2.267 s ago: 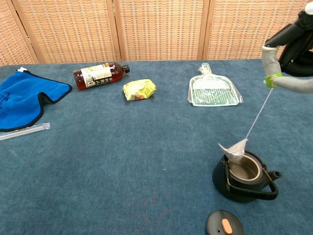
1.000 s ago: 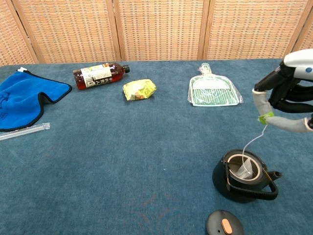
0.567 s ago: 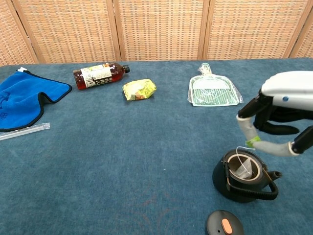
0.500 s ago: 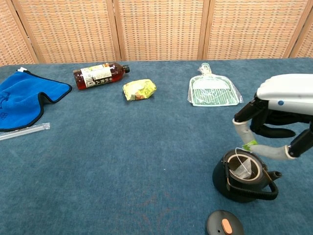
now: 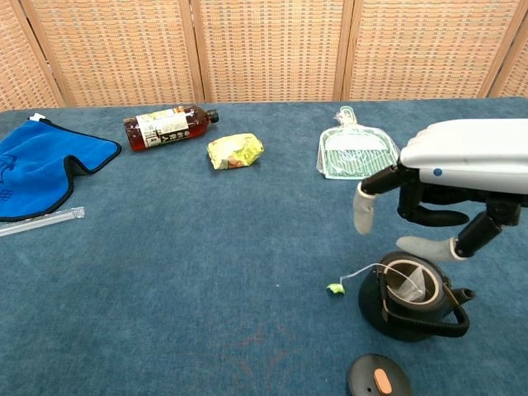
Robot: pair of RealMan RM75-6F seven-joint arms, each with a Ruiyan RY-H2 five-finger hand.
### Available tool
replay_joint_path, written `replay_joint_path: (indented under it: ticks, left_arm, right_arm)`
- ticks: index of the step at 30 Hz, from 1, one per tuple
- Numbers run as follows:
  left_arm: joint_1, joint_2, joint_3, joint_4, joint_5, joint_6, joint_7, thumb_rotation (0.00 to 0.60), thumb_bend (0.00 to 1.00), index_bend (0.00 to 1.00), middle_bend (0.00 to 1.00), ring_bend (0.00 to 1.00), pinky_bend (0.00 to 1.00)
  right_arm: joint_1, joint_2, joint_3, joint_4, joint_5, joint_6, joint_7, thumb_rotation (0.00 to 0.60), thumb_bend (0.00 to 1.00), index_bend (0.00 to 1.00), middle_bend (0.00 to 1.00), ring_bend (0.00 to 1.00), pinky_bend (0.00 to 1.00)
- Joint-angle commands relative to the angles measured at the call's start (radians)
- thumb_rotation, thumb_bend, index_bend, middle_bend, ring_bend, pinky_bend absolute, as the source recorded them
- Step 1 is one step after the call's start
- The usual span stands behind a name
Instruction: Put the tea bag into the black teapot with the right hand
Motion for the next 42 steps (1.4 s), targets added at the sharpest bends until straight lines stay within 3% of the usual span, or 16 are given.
replay_joint_path:
  ticks: [1, 4, 8, 10, 12, 18, 21, 42]
  left_arm:
    - [0.001, -0.001, 0.0, 0.004, -0.001, 0.0, -0.004, 0.6, 0.35, 0.0, 0.0, 0.0, 0.0]
    - [0.002, -0.003, 0.0, 0.009, -0.003, -0.002, -0.008, 0.6, 0.35, 0.0, 0.0, 0.0, 0.0]
    - [0.002, -0.004, -0.001, 0.016, -0.004, -0.004, -0.016, 0.6, 0.35, 0.0, 0.0, 0.0, 0.0]
    - [0.001, -0.005, -0.001, 0.019, -0.004, -0.005, -0.019, 0.6, 0.35, 0.0, 0.0, 0.0, 0.0]
    - [-0.001, -0.006, -0.003, 0.02, -0.002, -0.005, -0.019, 0.6, 0.35, 0.0, 0.0, 0.0, 0.0]
    - [-0.006, 0.005, -0.011, 0.006, 0.005, 0.002, -0.011, 0.6, 0.35, 0.0, 0.0, 0.0, 0.0]
    - [-0.009, 0.016, -0.014, -0.011, 0.009, 0.005, -0.002, 0.6, 0.35, 0.0, 0.0, 0.0, 0.0]
    - [-0.014, 0.029, -0.012, -0.043, 0.01, 0.0, 0.025, 0.6, 0.35, 0.0, 0.0, 0.0, 0.0]
  right_arm:
    - [0.009, 0.006, 0.014, -0.016, 0.033, -0.025, -0.031, 0.445, 0.63, 0.32, 0.94, 0.96, 0.97]
    - [0.017, 0.016, 0.02, -0.032, 0.062, -0.051, -0.041, 0.366, 0.63, 0.3, 0.95, 0.96, 0.97]
    - [0.039, 0.05, 0.015, -0.065, 0.1, -0.117, -0.041, 0.114, 0.65, 0.29, 0.99, 0.97, 0.99]
    - [0.053, 0.072, 0.012, -0.084, 0.123, -0.157, -0.042, 0.034, 0.69, 0.28, 1.0, 0.98, 1.0]
    - [0.065, 0.087, 0.013, -0.096, 0.14, -0.186, -0.049, 0.001, 0.76, 0.28, 1.0, 0.99, 1.0]
    - [0.112, 0.133, 0.016, -0.128, 0.2, -0.289, -0.04, 0.0, 0.93, 0.28, 1.0, 1.0, 1.0]
    - [0.13, 0.143, 0.015, -0.134, 0.231, -0.332, -0.047, 0.0, 0.96, 0.26, 1.0, 1.0, 1.0]
    - [0.154, 0.125, -0.029, -0.1, 0.316, -0.418, -0.12, 0.0, 0.97, 0.26, 1.0, 1.0, 1.0]
